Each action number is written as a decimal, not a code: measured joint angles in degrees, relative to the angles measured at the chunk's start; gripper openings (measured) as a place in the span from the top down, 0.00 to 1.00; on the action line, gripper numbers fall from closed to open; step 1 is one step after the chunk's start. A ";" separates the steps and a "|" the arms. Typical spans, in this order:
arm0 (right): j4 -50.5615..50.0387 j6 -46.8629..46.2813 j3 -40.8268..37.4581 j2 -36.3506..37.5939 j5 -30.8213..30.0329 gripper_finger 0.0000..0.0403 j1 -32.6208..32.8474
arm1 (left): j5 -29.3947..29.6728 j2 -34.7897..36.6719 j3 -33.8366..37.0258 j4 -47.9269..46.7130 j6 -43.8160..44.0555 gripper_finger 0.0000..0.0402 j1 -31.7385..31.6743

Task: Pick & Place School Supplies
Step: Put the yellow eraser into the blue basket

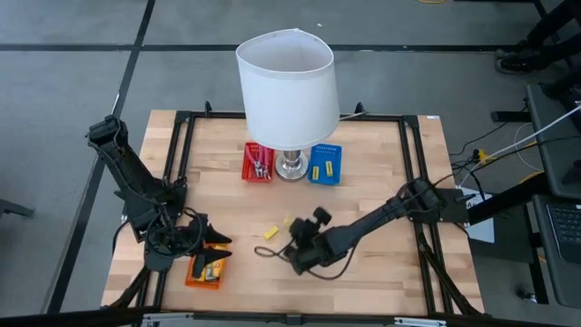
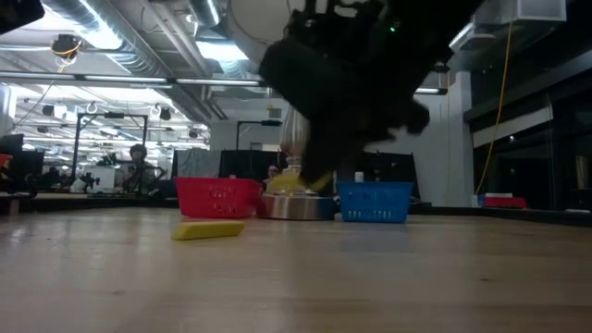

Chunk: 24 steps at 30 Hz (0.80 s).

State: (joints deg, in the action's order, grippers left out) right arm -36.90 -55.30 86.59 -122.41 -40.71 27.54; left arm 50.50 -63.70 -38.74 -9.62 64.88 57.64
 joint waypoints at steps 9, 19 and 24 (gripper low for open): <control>-19.69 1.94 0.07 6.54 -8.31 0.82 -6.30 | 3.08 0.00 0.00 0.01 -0.02 0.50 0.01; -26.82 7.86 -3.21 7.37 -12.20 0.82 -16.85 | 3.63 0.00 0.00 0.01 0.48 0.50 0.01; -24.72 8.00 -8.89 12.82 -10.92 0.82 -20.91 | 3.66 0.00 0.00 0.01 0.94 0.50 0.01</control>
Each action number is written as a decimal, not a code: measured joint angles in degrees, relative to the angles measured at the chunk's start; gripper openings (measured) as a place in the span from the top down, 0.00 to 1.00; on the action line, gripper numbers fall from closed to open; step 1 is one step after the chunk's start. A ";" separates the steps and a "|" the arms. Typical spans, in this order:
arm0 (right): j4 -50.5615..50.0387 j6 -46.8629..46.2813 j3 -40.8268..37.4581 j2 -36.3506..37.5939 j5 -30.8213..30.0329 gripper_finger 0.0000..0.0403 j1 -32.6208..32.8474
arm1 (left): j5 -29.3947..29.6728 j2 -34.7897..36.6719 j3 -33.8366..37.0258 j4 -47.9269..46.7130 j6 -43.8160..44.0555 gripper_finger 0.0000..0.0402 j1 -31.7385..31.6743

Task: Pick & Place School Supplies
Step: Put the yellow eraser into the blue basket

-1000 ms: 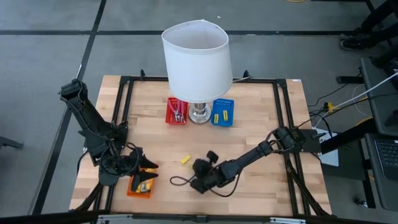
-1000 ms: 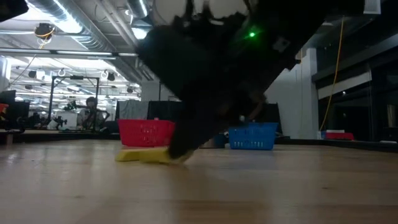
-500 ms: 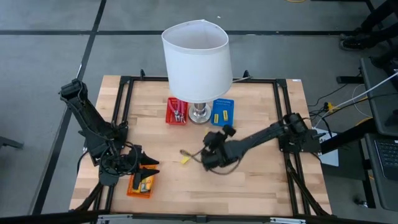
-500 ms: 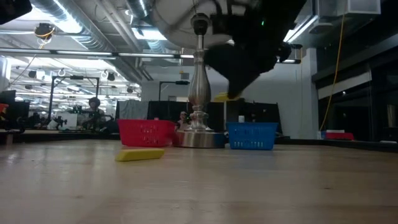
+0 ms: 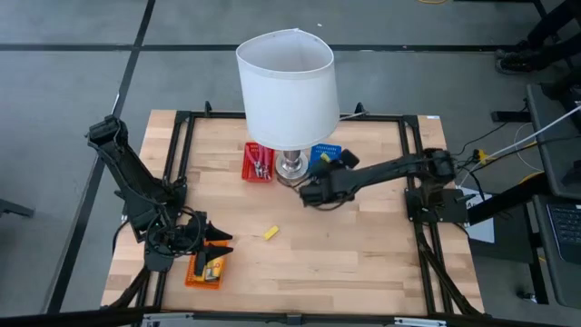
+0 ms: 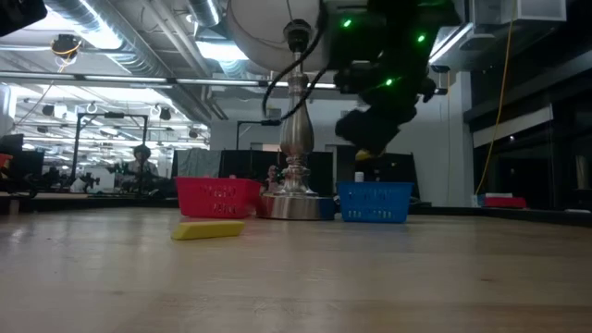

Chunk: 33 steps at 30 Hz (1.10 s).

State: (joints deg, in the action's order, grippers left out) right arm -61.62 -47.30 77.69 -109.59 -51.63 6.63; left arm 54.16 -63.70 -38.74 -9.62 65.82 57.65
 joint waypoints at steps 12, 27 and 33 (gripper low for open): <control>14.74 10.20 -11.52 17.67 13.57 0.78 -5.61 | 0.89 0.00 0.00 -0.88 0.24 0.50 0.00; 24.50 11.81 -12.68 19.15 22.22 0.46 -5.58 | 2.43 0.00 0.00 -0.87 0.94 0.50 0.00; 48.69 14.95 -12.66 16.50 39.76 0.47 3.17 | 2.42 0.00 -0.02 -1.29 0.65 0.50 0.00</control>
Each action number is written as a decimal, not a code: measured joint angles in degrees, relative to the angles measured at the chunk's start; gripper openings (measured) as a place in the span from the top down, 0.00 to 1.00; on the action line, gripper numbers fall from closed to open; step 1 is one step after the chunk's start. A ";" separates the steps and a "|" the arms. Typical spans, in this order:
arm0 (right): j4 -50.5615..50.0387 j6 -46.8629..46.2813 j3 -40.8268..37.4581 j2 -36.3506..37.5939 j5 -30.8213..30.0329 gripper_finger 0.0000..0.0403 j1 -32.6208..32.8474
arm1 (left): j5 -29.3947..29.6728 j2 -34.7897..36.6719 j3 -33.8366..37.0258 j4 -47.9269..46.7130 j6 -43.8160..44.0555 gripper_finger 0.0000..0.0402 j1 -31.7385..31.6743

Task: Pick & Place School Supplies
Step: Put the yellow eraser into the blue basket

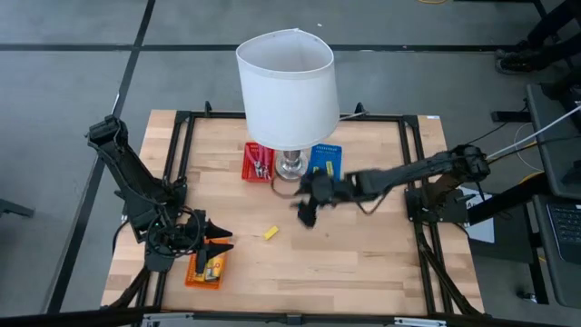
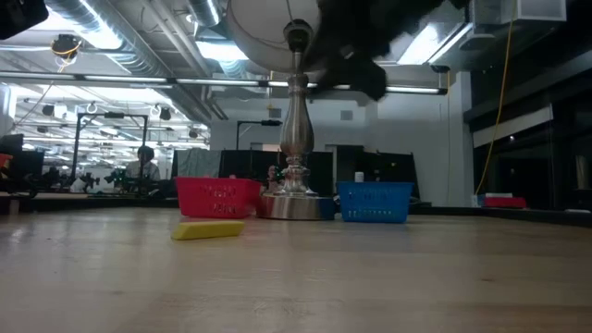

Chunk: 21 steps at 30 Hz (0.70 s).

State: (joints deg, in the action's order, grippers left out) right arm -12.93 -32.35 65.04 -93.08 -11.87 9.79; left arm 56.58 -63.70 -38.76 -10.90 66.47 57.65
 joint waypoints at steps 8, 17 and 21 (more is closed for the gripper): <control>17.70 8.92 -0.02 -9.47 6.64 0.52 11.66 | -0.01 0.00 -0.02 -2.45 2.74 0.50 0.00; 20.68 31.67 2.33 -16.59 11.73 0.63 9.50 | -2.80 0.00 -0.02 -2.17 3.32 0.50 0.00; 20.48 34.74 5.22 -20.27 14.50 0.67 6.72 | -3.97 0.00 -0.02 -1.28 3.40 0.50 0.00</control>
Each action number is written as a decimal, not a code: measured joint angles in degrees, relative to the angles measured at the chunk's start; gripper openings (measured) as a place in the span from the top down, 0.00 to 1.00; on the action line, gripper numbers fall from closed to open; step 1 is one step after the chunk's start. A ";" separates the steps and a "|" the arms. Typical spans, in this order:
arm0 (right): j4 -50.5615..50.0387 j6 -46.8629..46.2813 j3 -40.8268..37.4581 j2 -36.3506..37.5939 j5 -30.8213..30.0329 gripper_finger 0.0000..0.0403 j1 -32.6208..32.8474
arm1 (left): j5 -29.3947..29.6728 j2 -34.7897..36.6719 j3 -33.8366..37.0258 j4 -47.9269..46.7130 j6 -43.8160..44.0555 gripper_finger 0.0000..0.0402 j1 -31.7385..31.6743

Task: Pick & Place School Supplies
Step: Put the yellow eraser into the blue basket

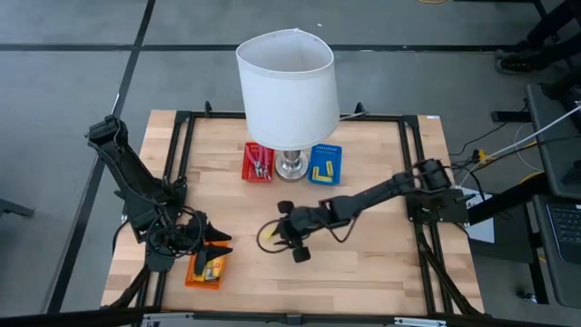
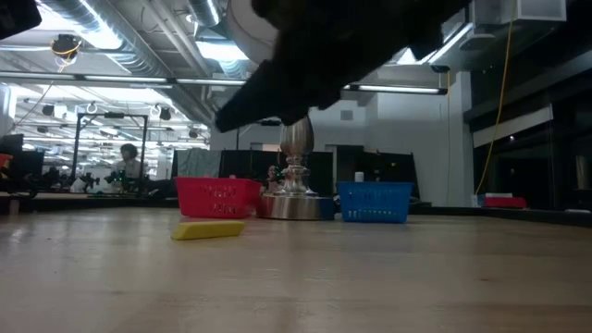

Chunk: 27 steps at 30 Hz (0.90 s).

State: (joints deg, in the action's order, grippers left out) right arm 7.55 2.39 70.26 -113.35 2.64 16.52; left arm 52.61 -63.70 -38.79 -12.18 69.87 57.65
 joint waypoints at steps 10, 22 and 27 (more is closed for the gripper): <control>-7.57 -0.32 9.33 -8.18 5.74 0.61 -2.92 | -1.12 0.00 0.00 0.87 0.36 0.50 0.00; -9.82 2.75 10.02 -9.19 7.24 0.46 -5.66 | -3.07 0.00 0.00 0.85 0.96 0.50 0.00; -11.79 4.54 9.98 -10.09 8.35 0.45 -5.99 | -3.05 0.00 0.00 0.84 1.27 0.50 0.00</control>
State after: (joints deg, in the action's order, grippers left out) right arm -4.24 6.93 80.24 -123.44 10.98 10.52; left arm 49.55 -63.70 -38.79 -11.34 71.14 57.65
